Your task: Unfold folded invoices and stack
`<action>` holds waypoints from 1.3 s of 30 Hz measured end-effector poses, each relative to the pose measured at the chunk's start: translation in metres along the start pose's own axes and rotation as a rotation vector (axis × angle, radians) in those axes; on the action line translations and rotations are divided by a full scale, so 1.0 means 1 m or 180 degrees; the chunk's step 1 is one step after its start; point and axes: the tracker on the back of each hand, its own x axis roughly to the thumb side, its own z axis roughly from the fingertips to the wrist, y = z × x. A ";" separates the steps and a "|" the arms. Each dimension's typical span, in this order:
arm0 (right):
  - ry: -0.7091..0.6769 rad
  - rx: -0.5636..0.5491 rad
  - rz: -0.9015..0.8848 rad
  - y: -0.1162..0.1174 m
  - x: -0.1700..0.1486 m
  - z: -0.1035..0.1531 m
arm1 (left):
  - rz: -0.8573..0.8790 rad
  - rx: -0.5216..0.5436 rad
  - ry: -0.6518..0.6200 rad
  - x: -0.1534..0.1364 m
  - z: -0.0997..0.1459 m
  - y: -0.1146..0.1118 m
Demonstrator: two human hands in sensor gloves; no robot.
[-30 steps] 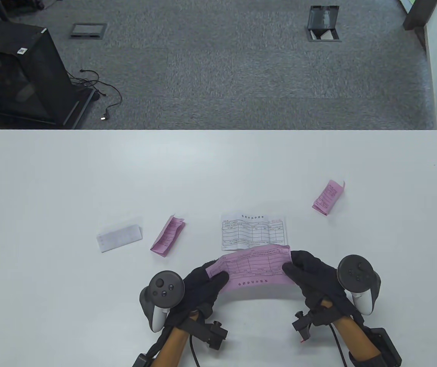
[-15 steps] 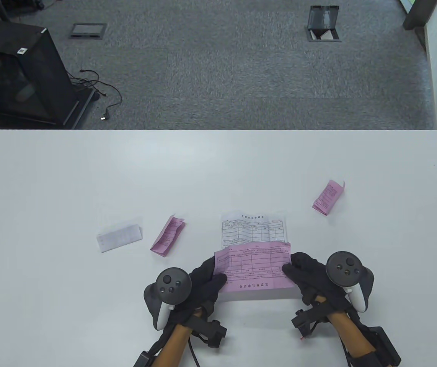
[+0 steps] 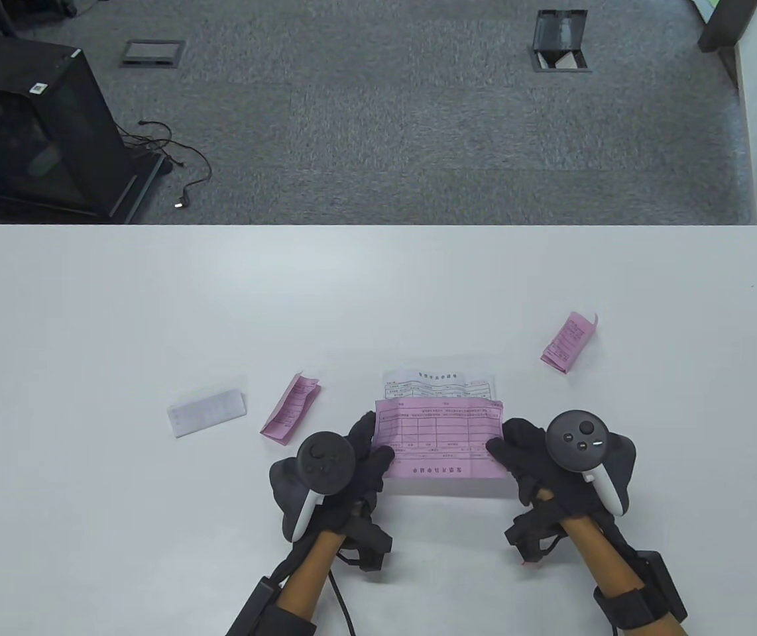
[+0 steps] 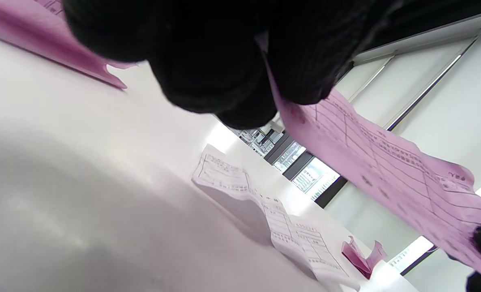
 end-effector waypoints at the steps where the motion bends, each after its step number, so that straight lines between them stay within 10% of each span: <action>1: 0.0023 -0.0013 0.0043 -0.002 0.003 -0.004 | -0.0022 0.0012 0.0031 0.002 -0.006 0.002; 21: 0.0759 0.0150 0.1584 0.045 0.007 -0.083 | -0.0961 -0.0313 0.0741 0.010 -0.088 -0.040; 39: 0.0988 -0.0109 0.1873 0.049 -0.006 -0.095 | -0.1655 -0.0414 0.0883 0.005 -0.094 -0.050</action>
